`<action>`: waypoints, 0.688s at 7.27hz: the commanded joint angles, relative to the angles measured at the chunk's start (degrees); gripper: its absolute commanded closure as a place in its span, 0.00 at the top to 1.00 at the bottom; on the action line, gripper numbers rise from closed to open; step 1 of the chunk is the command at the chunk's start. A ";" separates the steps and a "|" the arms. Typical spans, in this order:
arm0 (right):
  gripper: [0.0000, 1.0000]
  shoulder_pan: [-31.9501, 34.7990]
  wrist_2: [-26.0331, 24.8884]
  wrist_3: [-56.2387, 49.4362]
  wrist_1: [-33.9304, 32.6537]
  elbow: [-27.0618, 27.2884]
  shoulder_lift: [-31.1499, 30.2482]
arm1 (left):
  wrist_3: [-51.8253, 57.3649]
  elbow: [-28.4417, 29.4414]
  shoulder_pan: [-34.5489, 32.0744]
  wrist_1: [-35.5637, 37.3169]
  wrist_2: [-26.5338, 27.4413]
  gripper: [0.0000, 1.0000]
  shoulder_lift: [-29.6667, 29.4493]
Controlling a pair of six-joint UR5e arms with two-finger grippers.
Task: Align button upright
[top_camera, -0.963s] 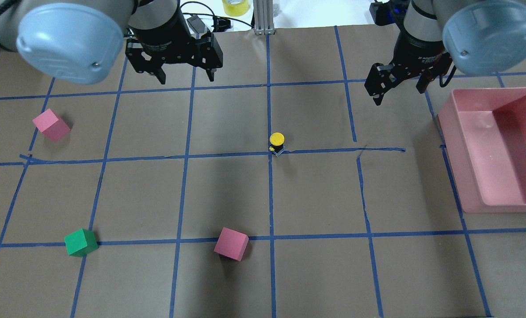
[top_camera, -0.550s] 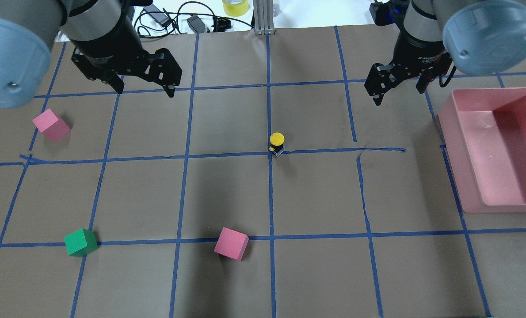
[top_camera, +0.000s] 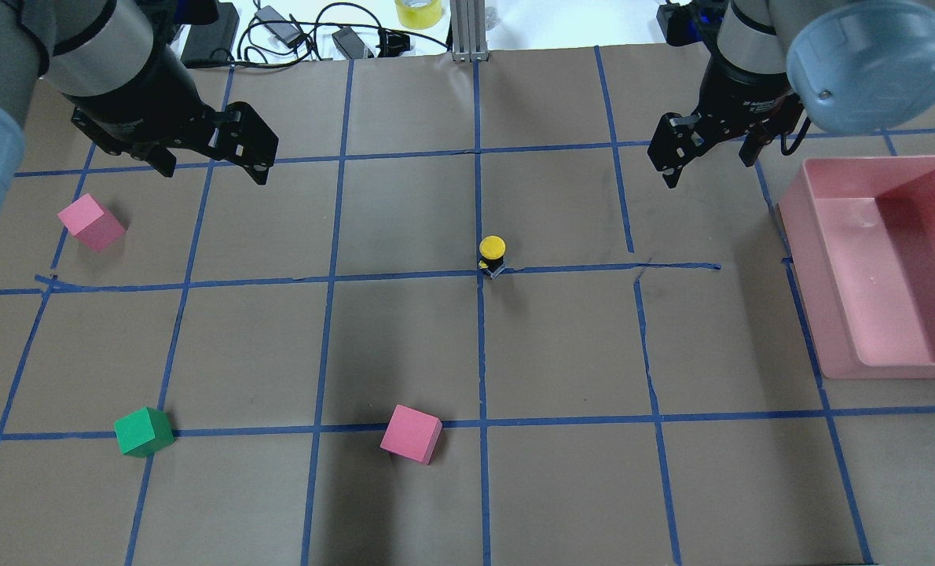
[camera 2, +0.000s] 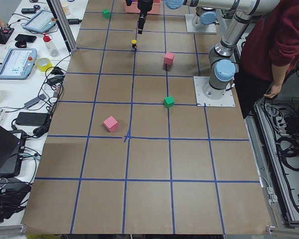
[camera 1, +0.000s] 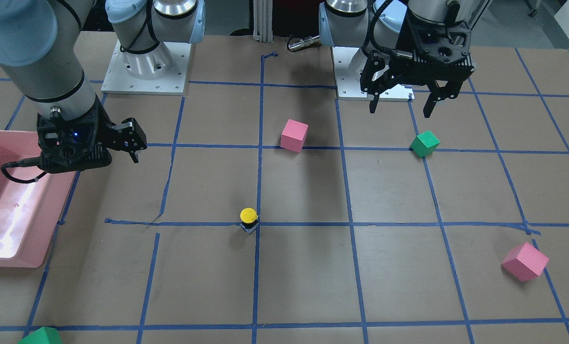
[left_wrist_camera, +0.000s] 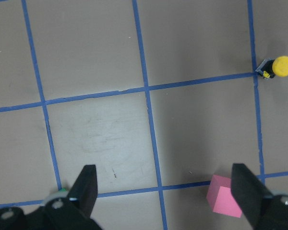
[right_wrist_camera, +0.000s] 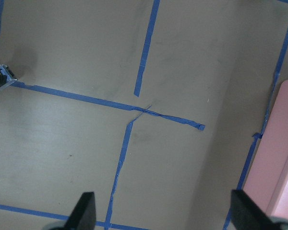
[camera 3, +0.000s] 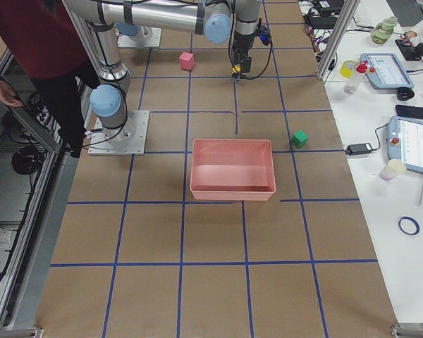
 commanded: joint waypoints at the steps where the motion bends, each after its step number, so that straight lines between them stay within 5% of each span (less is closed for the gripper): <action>1: 1.00 0.07 0.01 -0.03 0.00 0.00 0.00 | 0.22 -0.26 1.10 0.99 0.11 1.00 0.09; 5: 1.00 2.08 -0.17 1.46 0.79 -1.49 -0.96 | -0.74 -2.28 1.19 2.29 -0.93 1.00 0.01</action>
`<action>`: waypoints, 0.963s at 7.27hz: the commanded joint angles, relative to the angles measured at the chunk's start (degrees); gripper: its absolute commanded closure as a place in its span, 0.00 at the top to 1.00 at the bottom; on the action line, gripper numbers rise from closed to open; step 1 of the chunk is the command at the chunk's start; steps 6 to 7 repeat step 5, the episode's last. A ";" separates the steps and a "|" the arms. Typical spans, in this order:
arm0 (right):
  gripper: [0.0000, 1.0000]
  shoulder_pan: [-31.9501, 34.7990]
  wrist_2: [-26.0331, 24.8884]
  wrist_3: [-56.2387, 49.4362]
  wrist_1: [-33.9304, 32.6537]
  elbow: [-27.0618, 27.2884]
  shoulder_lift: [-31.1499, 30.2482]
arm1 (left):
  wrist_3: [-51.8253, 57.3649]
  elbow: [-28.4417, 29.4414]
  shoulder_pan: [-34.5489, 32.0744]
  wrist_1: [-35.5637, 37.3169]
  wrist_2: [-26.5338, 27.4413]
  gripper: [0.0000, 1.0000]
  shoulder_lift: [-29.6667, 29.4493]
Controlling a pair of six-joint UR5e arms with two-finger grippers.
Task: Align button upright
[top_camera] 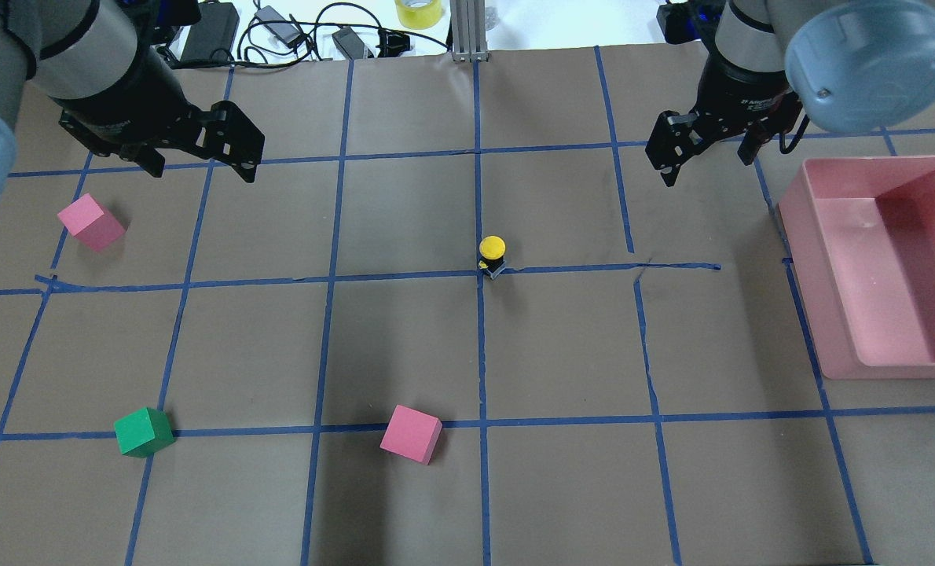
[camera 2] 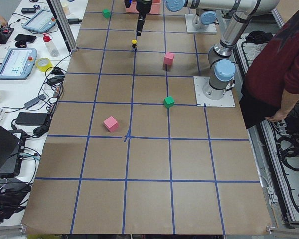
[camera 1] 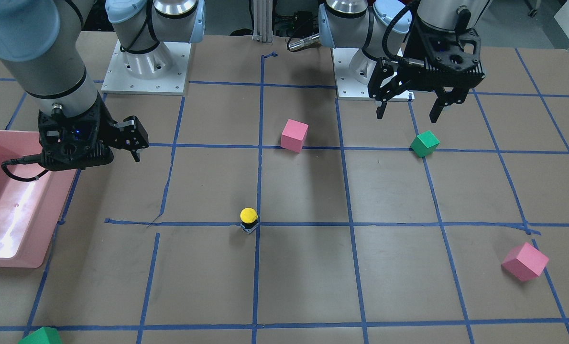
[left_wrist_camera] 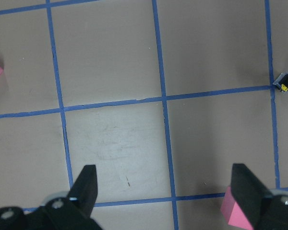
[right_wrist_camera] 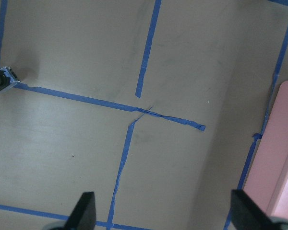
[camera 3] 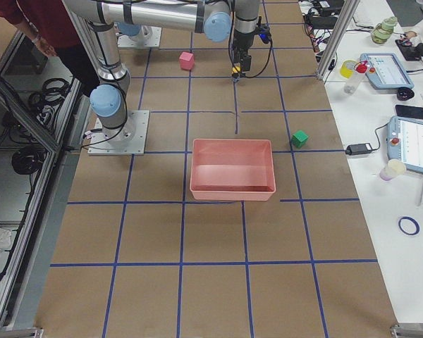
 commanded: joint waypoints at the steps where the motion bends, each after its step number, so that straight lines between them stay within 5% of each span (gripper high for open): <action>1: 1.00 2.31 0.62 0.90 0.19 -0.90 -2.34 | -0.60 -2.33 0.22 1.24 -0.60 1.00 -1.12; 7: 1.00 2.05 0.71 13.68 1.60 -2.05 -3.06 | -0.77 -3.49 0.48 5.11 -0.51 1.00 -0.95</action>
